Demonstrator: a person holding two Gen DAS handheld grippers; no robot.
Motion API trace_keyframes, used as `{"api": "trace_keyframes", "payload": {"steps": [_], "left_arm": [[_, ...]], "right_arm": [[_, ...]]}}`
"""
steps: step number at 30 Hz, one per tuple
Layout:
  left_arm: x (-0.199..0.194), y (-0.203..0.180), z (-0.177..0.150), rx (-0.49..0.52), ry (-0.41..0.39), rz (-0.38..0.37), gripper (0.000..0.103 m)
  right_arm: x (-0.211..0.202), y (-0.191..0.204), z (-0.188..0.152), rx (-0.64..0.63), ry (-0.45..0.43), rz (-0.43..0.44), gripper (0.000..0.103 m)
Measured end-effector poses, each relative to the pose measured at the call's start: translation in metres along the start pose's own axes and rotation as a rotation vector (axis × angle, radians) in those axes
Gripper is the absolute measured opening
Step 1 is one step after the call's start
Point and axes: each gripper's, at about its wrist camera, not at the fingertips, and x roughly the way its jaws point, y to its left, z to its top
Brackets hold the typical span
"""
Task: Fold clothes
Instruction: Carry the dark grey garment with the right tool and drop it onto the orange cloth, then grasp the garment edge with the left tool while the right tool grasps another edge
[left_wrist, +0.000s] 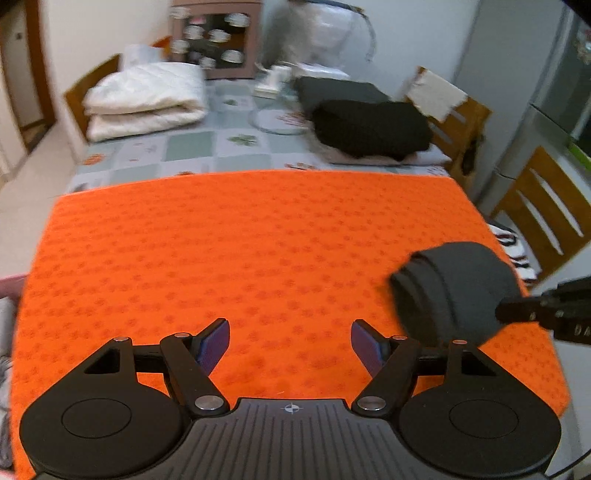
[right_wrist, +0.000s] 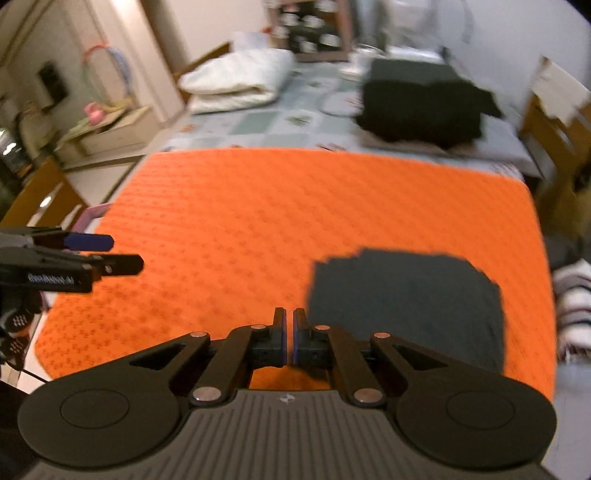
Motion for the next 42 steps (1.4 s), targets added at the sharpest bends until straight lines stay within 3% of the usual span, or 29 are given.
{"api": "trace_keyframes", "payload": {"steps": [11,17,20,28,31,33,36,42], "left_arm": [[0.053,-0.084,0.027,0.1,0.038,-0.189,0.075],[0.076,-0.129,0.032,0.157,0.038,-0.253,0.066],[0.09,-0.141,0.032,0.181,0.049,-0.254,0.053],[0.117,-0.149,0.028,0.189,0.064,-0.168,0.045],[0.117,-0.148,0.024,0.166,0.05,-0.174,0.03],[0.11,-0.146,0.024,0.163,0.034,-0.186,0.014],[0.1,-0.143,0.022,0.16,0.01,-0.204,0.004],[0.067,-0.123,0.021,0.101,-0.052,-0.214,0.003]], "right_arm": [[-0.017,-0.056,-0.058,0.203,-0.006,-0.126,0.015],[-0.026,-0.079,-0.081,0.279,-0.016,-0.155,0.015],[-0.03,-0.088,-0.087,0.303,-0.019,-0.163,0.015],[-0.035,-0.106,-0.094,0.325,-0.023,-0.168,0.015],[-0.035,-0.11,-0.094,0.313,-0.021,-0.163,0.015],[-0.034,-0.11,-0.09,0.305,-0.02,-0.159,0.015],[-0.03,-0.111,-0.082,0.283,-0.017,-0.148,0.015],[-0.02,-0.103,-0.059,0.214,-0.02,-0.116,0.016]]}}
